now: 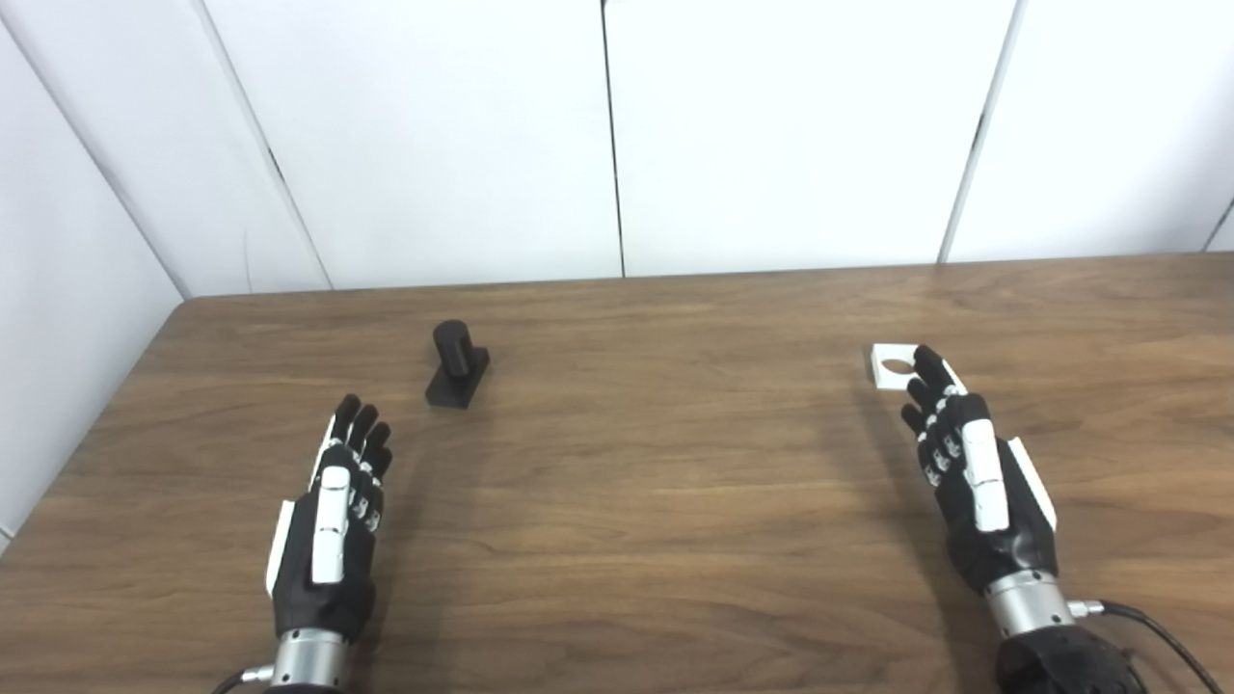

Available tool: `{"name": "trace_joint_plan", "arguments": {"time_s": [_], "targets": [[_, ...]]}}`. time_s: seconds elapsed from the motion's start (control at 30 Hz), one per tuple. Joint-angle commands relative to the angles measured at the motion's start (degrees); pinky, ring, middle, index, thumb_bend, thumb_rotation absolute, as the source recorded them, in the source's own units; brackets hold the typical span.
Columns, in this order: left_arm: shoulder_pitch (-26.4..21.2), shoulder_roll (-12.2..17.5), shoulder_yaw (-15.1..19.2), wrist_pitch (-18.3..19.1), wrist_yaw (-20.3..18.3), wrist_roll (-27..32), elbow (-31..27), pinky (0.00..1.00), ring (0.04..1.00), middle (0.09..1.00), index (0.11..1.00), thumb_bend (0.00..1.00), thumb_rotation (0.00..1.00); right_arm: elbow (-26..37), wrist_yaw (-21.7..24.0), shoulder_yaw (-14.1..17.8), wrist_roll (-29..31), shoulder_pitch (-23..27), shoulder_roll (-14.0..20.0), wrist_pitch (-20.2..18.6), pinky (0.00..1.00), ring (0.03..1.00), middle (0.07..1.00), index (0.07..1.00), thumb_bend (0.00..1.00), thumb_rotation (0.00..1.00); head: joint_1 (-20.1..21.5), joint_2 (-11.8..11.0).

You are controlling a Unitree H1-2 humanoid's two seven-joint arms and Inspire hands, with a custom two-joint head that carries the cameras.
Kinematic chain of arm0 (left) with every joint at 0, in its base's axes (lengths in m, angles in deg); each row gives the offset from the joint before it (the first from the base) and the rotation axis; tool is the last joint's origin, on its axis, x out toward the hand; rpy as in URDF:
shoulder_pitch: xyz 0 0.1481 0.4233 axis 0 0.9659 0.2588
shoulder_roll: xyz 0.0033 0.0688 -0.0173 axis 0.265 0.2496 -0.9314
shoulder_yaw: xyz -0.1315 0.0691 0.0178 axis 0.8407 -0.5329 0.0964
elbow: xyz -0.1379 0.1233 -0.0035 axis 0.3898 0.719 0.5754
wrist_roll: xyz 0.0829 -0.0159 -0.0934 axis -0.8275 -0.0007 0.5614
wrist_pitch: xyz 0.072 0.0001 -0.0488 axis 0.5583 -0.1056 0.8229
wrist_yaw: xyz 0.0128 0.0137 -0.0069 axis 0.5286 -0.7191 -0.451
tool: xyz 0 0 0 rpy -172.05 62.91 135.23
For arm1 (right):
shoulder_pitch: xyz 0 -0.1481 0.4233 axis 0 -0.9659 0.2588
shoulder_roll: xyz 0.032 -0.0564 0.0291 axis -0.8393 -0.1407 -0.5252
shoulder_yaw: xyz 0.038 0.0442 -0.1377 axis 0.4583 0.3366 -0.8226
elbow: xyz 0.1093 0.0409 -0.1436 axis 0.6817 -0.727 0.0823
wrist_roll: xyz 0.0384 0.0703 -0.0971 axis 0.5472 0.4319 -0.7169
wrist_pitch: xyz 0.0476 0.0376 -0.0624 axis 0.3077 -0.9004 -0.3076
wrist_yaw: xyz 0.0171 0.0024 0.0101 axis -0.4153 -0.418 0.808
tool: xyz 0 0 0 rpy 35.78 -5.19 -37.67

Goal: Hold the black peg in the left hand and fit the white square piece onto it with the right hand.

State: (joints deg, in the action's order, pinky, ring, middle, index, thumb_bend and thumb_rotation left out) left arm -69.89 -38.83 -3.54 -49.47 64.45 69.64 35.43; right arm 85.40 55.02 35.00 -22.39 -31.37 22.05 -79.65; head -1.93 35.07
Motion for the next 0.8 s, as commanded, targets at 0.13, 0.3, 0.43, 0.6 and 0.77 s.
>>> {"name": "trace_joint_plan", "arguments": {"time_s": [0.13,0.3,0.43,0.6,0.77], "targets": [[1.15,-1.34,-0.66,-0.13,0.16,0.29,1.71,1.0,0.98,0.983,0.979,0.46,0.82,-0.99,0.48,-0.67,0.18,-0.32,-0.76,0.97,0.98,1.0,0.991,0.949,0.56,0.96,-0.15,0.29],[1.24,-1.18,-0.76,-0.09,0.05,0.1,1.49,1.0,0.986,0.989,0.985,0.45,0.84,-0.87,0.35,-0.69,0.2,-0.42,-0.96,0.83,0.99,1.0,0.989,0.948,0.55,0.96,-0.13,0.45],[1.31,-1.2,-0.74,-0.2,0.06,0.08,1.52,1.0,0.982,0.984,0.978,0.45,0.83,-0.92,0.35,-0.78,0.1,-0.47,-1.02,0.92,1.0,1.0,0.991,0.948,0.56,0.96,-0.16,0.46],[1.37,-1.1,-0.95,0.34,0.41,-0.68,0.89,1.0,0.983,0.987,0.986,0.48,0.81,-0.72,0.32,-0.76,-0.01,-0.49,-0.98,0.8,0.99,1.0,0.99,0.947,0.56,0.96,-0.32,0.53],[1.38,-0.18,-2.23,2.35,2.43,-6.72,-2.72,1.0,0.998,0.999,0.994,0.5,0.83,-0.91,0.42,-0.67,0.1,-0.46,-0.83,0.76,0.99,1.0,0.988,0.946,0.56,0.96,-0.77,0.45]]}}
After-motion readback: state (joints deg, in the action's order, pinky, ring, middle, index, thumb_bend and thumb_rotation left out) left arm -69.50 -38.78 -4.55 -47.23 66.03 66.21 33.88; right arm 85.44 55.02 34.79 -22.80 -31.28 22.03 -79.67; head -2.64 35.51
